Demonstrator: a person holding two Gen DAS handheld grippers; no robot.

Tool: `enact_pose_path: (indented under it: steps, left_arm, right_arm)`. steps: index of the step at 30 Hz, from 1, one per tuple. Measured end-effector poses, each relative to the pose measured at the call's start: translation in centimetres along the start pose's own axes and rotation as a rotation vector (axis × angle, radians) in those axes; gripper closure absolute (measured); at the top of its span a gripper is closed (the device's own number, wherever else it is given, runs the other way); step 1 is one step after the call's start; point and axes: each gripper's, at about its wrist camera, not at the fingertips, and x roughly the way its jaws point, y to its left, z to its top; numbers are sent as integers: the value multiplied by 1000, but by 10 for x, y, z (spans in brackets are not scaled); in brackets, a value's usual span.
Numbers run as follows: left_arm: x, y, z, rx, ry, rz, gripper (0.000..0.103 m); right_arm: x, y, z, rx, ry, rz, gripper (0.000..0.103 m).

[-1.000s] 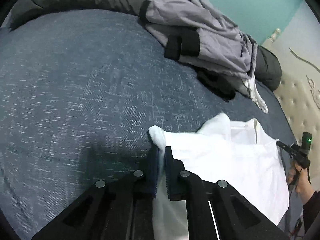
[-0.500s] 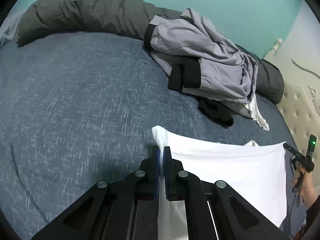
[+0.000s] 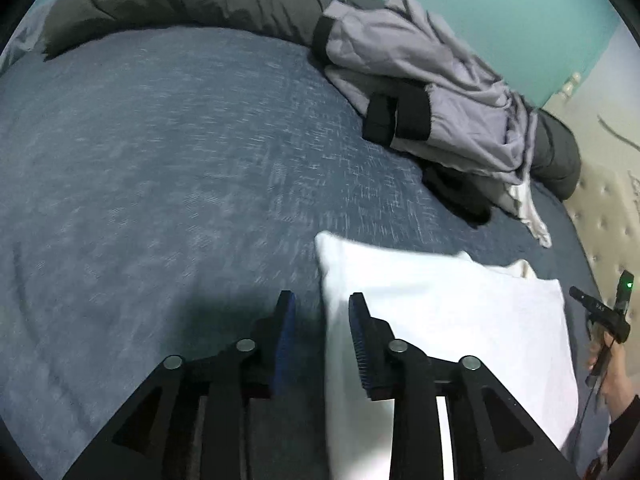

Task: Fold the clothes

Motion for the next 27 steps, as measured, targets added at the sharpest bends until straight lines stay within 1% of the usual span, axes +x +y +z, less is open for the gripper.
enact_pose_path:
  steps: [1,2,3,4,6,8,10,13,16,19,22,27]
  left_arm:
    - [-11,2,-9,4,2,-3,71]
    - [-19,4,-17,4,11,-19,71]
    - [-29,5,-27,4,25,-42,71]
    - [-39,6,-40,6,37,-59,71]
    - [-55,4,-67,22,66,-88,69]
    - [-66,0,-89,36,86,-106,67]
    - [-76,-6,-113,53,125,-122,67]
    - [-87,-10,-139,53,148,-141,66]
    - [-95,-11,-163,53,171,-132,65]
    - [-101,-14,-179,68,182,-122,65]
    - [-101,-17,-187,82,193,-115,64]
    - [-94,-18,-198,89,216,-97,64]
  right_arm:
    - [-10,-2,-7,7,9,32,79]
    - [-20,-3,-16,6,20,61,75]
    - [-32,-2,-29,0,36,94,66]
    - [-43,-2,-41,-7,52,128,64]
    - [-63,3,-65,-53,82,157,64]
    - [-79,10,-86,-97,108,161,64]
    - [-93,11,-107,-121,145,173,64]
    - [-108,11,-132,-128,172,170,64]
    - [-117,9,-155,-125,199,157,64]
    - [-119,12,-172,-136,229,137,64]
    - [-118,13,-186,-150,247,112,64]
    - [-107,22,-194,-172,252,105,64]
